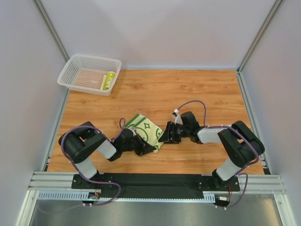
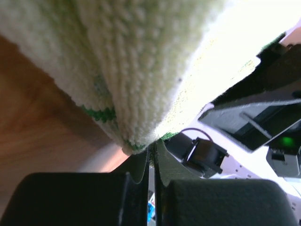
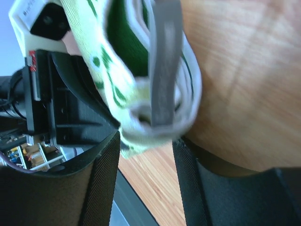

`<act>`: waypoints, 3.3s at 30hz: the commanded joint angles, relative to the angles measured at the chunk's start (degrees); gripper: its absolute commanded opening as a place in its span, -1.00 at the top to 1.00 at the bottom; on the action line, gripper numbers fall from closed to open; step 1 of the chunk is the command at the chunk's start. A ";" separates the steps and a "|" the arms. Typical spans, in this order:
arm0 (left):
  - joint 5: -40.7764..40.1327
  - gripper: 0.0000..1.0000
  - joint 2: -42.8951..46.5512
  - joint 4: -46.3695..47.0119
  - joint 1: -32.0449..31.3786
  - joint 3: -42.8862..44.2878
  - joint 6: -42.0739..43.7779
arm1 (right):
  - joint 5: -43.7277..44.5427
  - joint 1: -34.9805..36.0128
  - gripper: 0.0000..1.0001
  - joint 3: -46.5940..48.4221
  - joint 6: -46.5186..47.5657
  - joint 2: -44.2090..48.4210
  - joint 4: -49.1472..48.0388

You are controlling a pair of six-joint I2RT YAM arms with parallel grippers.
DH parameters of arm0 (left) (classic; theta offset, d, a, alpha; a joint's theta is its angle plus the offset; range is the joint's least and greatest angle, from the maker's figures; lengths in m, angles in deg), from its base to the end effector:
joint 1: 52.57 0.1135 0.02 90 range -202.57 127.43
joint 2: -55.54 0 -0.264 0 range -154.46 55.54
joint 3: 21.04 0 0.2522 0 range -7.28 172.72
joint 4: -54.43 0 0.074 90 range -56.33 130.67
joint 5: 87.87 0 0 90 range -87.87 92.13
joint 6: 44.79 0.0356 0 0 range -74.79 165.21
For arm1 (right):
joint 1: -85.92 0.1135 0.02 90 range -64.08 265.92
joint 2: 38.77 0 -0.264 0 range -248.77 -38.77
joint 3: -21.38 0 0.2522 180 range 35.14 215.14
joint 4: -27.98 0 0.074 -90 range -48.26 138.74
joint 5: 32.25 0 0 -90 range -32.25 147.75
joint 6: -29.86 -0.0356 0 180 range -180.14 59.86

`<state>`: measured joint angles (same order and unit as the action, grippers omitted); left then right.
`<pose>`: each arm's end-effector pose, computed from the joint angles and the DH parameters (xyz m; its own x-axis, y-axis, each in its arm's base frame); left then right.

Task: Roll the towels
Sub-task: Roll the towel

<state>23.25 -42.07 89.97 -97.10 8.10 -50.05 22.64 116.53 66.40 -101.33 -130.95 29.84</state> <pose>0.1603 -0.1757 0.0823 -0.8306 -0.4859 0.2720 -0.4656 0.3381 -0.8178 0.2212 0.1547 0.1145 -0.9770 0.0479 -0.2076 -0.1299 0.6385 0.7586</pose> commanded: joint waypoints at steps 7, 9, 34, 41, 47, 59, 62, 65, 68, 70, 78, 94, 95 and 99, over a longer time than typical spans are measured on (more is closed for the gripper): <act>4.89 1.00 3.12 -14.93 -0.20 -2.46 -5.81 | 9.28 0.06 0.25 -6.56 -3.28 -8.72 -12.17; 4.98 1.00 2.94 -14.93 -0.29 -2.37 -5.81 | 9.27 0.15 0.45 -7.62 -4.25 -8.37 -14.64; -51.69 0.54 13.59 -100.55 -24.80 49.65 44.87 | 19.38 1.03 0.92 7.40 -0.91 5.35 31.85; -44.34 0.52 6.12 -85.00 -29.82 51.07 55.52 | 19.73 1.20 0.95 9.43 -0.47 4.91 34.84; -37.74 0.47 2.42 -75.85 -30.00 51.77 59.58 | 19.73 1.21 0.97 9.69 -0.21 5.17 35.54; -36.15 0.44 -3.29 -72.68 -30.00 50.20 58.88 | 19.56 1.21 0.99 9.52 -0.12 5.43 35.81; -38.87 0.43 -3.65 -72.41 -30.09 48.61 57.30 | 19.47 1.21 0.99 9.34 0.06 5.34 35.98; -40.98 0.40 -3.03 -71.89 -30.09 47.38 57.21 | 19.56 1.21 0.99 8.99 0.23 5.26 35.98; -42.13 0.37 -3.03 -72.50 -30.09 47.55 58.43 | 19.56 1.29 0.99 8.99 0.41 4.91 35.98; -43.10 0.35 -2.24 -71.98 -30.26 46.86 59.05 | 19.56 1.21 0.99 9.07 0.32 4.64 35.81; -42.22 0.13 -4.78 -69.69 -30.26 44.74 61.34 | 19.29 1.21 0.99 9.87 0.23 3.68 35.90; -41.43 -0.02 -6.37 -67.67 -27.98 38.69 57.74 | 20.52 0.68 0.90 15.75 3.22 0.87 41.77; -41.25 0.00 -5.94 -67.41 -27.54 38.07 56.95 | 20.61 0.07 0.88 16.19 3.66 0.69 42.22; -39.15 0.13 -6.37 -66.61 -24.73 36.21 55.72 | 20.52 -1.87 0.79 18.12 4.89 0.16 43.63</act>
<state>-18.26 -44.45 28.49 -124.60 48.43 7.80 40.69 116.31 82.16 -99.17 -130.14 69.94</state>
